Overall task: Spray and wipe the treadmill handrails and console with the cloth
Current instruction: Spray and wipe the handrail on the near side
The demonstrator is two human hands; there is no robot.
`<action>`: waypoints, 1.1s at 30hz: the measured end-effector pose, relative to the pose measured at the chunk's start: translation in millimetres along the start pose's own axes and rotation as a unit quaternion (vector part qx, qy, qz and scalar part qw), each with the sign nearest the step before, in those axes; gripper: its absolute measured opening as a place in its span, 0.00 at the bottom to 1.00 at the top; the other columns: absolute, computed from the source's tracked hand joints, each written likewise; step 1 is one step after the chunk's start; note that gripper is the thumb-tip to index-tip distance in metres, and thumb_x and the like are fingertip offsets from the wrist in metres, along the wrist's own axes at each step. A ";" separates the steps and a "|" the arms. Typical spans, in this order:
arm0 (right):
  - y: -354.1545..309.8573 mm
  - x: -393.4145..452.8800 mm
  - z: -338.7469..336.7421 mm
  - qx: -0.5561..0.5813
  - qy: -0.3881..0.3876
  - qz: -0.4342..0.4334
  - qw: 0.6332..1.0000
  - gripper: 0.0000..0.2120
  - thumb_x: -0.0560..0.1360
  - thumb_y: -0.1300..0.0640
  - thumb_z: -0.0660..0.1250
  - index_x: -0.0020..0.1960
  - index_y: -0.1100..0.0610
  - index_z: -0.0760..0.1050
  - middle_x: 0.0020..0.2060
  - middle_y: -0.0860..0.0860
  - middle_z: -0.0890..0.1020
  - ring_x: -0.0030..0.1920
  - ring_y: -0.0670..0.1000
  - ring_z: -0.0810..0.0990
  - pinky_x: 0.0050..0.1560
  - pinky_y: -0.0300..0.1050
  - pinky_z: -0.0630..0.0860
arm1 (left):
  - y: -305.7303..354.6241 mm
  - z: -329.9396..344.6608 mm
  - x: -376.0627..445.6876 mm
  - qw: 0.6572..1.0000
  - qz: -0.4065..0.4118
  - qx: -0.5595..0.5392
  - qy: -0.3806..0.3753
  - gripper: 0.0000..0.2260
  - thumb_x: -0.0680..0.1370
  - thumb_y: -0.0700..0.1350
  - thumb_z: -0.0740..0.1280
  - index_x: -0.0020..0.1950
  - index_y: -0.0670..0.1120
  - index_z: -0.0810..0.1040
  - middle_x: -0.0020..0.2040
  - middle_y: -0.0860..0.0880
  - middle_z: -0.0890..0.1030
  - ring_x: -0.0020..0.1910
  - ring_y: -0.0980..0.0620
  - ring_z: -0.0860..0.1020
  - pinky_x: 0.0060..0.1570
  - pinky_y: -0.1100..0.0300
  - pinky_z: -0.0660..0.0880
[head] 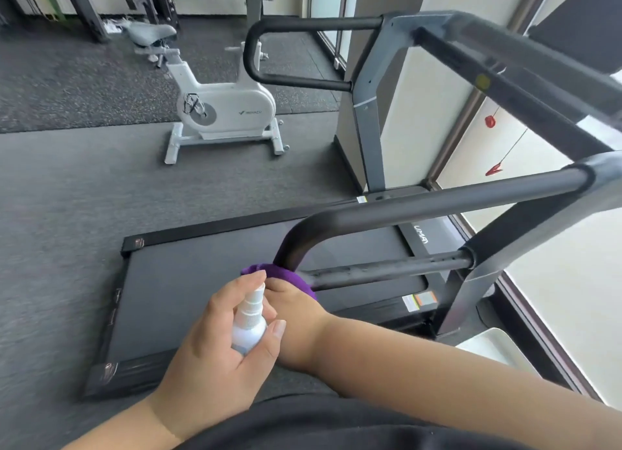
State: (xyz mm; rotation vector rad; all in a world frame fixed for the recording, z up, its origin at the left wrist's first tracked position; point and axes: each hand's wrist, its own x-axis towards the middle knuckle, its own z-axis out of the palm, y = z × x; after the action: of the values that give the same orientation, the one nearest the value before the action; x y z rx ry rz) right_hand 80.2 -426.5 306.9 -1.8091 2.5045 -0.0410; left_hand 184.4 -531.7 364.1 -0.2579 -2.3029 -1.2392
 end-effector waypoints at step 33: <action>220.6 -258.1 -14.3 0.439 0.447 0.497 0.600 0.13 0.76 0.39 0.56 0.56 0.36 0.75 0.45 0.32 0.81 0.47 0.31 0.77 0.48 0.29 0.70 | 62.6 185.5 51.5 0.968 -0.138 0.114 -0.174 0.31 0.75 0.52 0.70 0.67 0.78 0.58 0.56 0.65 0.75 0.52 0.61 0.77 0.48 0.67 0.70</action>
State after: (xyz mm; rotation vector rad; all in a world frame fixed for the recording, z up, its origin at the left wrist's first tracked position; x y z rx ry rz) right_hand -48.7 -112.3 316.6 0.2273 2.5984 -2.0324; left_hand 101.2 -347.6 351.8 -0.0780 -2.8386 -1.1092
